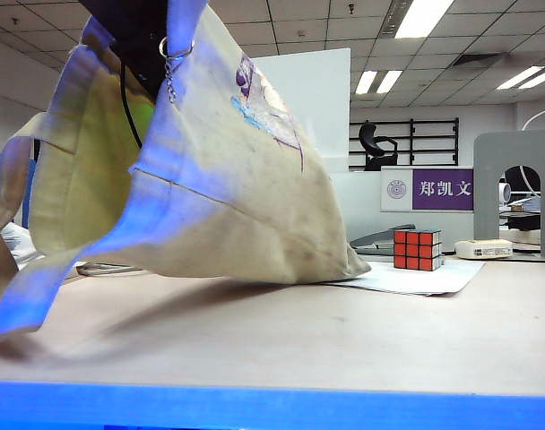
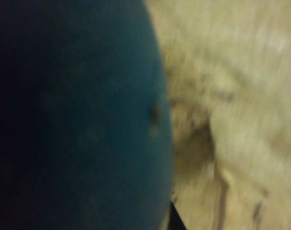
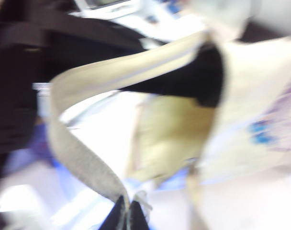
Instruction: Take the glasses case out of the canvas bag and put it on the table.
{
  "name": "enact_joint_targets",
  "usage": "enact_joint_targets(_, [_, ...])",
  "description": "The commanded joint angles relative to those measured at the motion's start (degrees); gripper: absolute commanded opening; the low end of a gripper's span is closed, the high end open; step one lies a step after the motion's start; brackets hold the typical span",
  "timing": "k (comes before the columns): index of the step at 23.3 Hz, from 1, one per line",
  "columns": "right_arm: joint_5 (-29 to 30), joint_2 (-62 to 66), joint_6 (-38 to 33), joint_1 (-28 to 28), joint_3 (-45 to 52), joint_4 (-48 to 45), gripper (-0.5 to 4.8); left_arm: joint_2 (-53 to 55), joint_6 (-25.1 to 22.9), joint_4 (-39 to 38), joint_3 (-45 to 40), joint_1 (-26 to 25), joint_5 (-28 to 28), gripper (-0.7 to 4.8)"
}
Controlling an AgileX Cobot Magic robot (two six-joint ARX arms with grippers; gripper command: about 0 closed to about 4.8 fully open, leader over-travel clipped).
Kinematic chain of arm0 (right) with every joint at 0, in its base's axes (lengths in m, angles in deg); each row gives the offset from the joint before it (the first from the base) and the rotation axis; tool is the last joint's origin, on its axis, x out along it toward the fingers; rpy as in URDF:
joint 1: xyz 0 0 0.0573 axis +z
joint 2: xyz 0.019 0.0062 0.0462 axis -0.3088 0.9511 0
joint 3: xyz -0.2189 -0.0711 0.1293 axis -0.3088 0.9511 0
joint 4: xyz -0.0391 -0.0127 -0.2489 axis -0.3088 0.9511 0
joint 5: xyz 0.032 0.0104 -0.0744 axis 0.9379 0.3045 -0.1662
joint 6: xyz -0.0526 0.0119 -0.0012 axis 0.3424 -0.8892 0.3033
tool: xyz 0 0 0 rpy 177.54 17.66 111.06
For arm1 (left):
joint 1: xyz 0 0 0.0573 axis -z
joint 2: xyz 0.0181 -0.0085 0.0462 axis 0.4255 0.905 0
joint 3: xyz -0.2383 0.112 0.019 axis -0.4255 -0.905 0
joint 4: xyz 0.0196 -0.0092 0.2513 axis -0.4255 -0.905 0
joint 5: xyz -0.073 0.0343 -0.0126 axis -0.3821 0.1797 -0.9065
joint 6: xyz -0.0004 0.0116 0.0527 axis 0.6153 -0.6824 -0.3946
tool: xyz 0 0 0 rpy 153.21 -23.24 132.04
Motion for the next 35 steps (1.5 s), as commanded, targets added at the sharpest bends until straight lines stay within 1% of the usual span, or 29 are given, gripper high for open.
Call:
enact_joint_targets(1, [-2.5, -0.5, 9.2, 0.0, -0.3, 0.6, -0.02, -0.5, -0.2, -1.8, 0.3, 0.1, -0.4, 0.25])
enact_joint_targets(2, [-3.5, -0.4, 13.5, -0.2, -0.3, 0.6, -0.02, -0.5, -0.4, -4.7, 0.3, 0.1, -0.5, 0.25])
enact_joint_targets(3, [-7.0, -0.3, 14.1, -0.2, -0.3, 0.5, -0.02, -0.6, -0.5, -5.7, 0.3, 0.1, -1.3, 0.25])
enact_joint_targets(5, [-13.9, -0.3, 14.1, -0.2, -0.3, 1.0, -0.02, -0.9, -0.6, -6.8, 0.5, 0.1, -4.9, 0.25])
enact_joint_targets(7, [-18.2, -0.7, 14.1, -1.0, -0.3, 2.8, -0.02, -2.4, -0.9, -6.9, 0.6, 0.2, -7.9, 0.25])
enact_joint_targets(9, [-18.8, -1.1, 14.1, -4.4, -0.3, 5.3, -0.02, -4.7, -1.9, -7.6, 0.6, 0.2, -7.9, 0.25])
enact_joint_targets(11, [-18.7, -2.7, 14.1, -10.9, -0.3, 5.4, -0.02, -7.3, -3.0, -11.1, 0.6, 0.2, -8.0, 0.25])
enact_joint_targets(12, [-16.0, -4.1, 15.3, -17.3, -0.3, 3.3, -0.02, -8.5, -3.6, -14.8, 0.6, 0.3, -10.7, 0.25])
enact_joint_targets(14, [-3.3, -5.8, 18.2, -28.3, -0.3, -3.0, -0.02, -8.7, -3.9, -20.3, 0.5, 0.3, -18.6, 0.25])
enact_joint_targets(15, [1.2, -6.0, 19.4, -33.3, -0.3, -5.5, -0.02, -8.7, -4.8, -23.4, 0.4, 1.1, -20.9, 0.25])
enact_joint_targets(16, [4.6, -5.9, 20.5, -37.9, -0.3, -6.9, -0.02, -8.7, -6.8, -26.7, 0.4, 2.7, -21.4, 0.25])
enact_joint_targets(17, [9.9, -5.5, 21.6, -42.8, -0.3, -8.0, -0.02, -8.7, -8.7, -30.3, 0.4, 4.5, -22.7, 0.25])
enact_joint_targets(18, [14.6, -4.6, 21.3, -46.5, -0.3, -8.7, -0.02, -8.7, -10.8, -33.6, 0.4, 7.1, -24.4, 0.25])
enact_joint_targets(19, [17.5, -3.4, 21.1, -49.1, -0.3, -9.6, -0.02, -8.7, -12.9, -35.8, 0.4, 10.4, -24.4, 0.25])
enact_joint_targets(20, [18.8, -2.1, 21.3, -51.8, -0.3, -10.3, -0.02, -8.7, -14.4, -37.3, 0.4, 14.3, -24.2, 0.25])
enact_joint_targets(21, [19.0, -0.1, 23.1, -53.7, -0.3, -11.0, -0.02, -8.7, -17.2, -39.2, 0.4, 20.0, -22.9, 0.25])
enact_joint_targets(22, [18.3, 0.9, 24.6, -54.3, -0.3, -11.7, -0.02, -8.7, -17.5, -40.3, 0.4, 23.7, -19.5, 0.25])
enact_joint_targets(23, [17.5, 1.4, 25.9, -56.5, -0.3, -13.4, -0.02, -8.7, -18.1, -41.5, 0.4, 26.8, -17.1, 0.25])
enact_joint_targets(24, [17.1, 1.4, 26.3, -59.5, -0.4, -14.6, -0.02, -8.7, -19.0, -42.5, 0.2, 28.6, -14.9, 0.25])
enact_joint_targets(25, [17.1, 1.4, 26.3, -63.3, -1.0, -13.5, -0.02, -8.7, -19.1, -43.3, -0.1, 29.3, -13.4, 0.25])
enact_joint_targets(27, [18.6, 1.4, 27.2, -72.4, -1.8, -9.4, -0.02, -8.9, -19.2, -45.0, -0.2, 28.2, -11.0, 0.25])
enact_joint_targets(28, [23.2, 1.4, 24.5, -78.8, -1.8, -5.6, -0.02, -10.0, -19.3, -45.3, -0.2, 25.6, -10.2, 0.25])
enact_joint_targets(30, [29.3, 1.4, 19.7, -85.5, -1.2, -4.1, -0.02, -11.8, -19.1, -43.9, 0.0, 21.1, -9.9, 0.25])
enact_joint_targets(31, [34.3, 0.6, 18.3, -87.1, 0.4, -2.9, -0.02, -15.1, -17.5, -38.7, 0.1, 14.4, -9.9, 0.25])
enact_joint_targets(33, [34.1, -1.4, 20.2, -81.9, 5.9, -1.4, -0.02, -19.3, -10.7, -28.6, 1.6, 6.3, -11.2, 0.25])
enact_joint_targets(34, [34.0, -1.6, 20.7, -77.4, 8.9, 1.9, -0.02, -21.1, -7.5, -23.2, 2.8, 2.5, -13.2, 0.25])
enact_joint_targets(35, [33.9, -1.5, 20.7, -72.4, 12.3, 3.9, -0.02, -22.4, -5.6, -17.5, 4.1, -0.4, -14.7, 0.25])
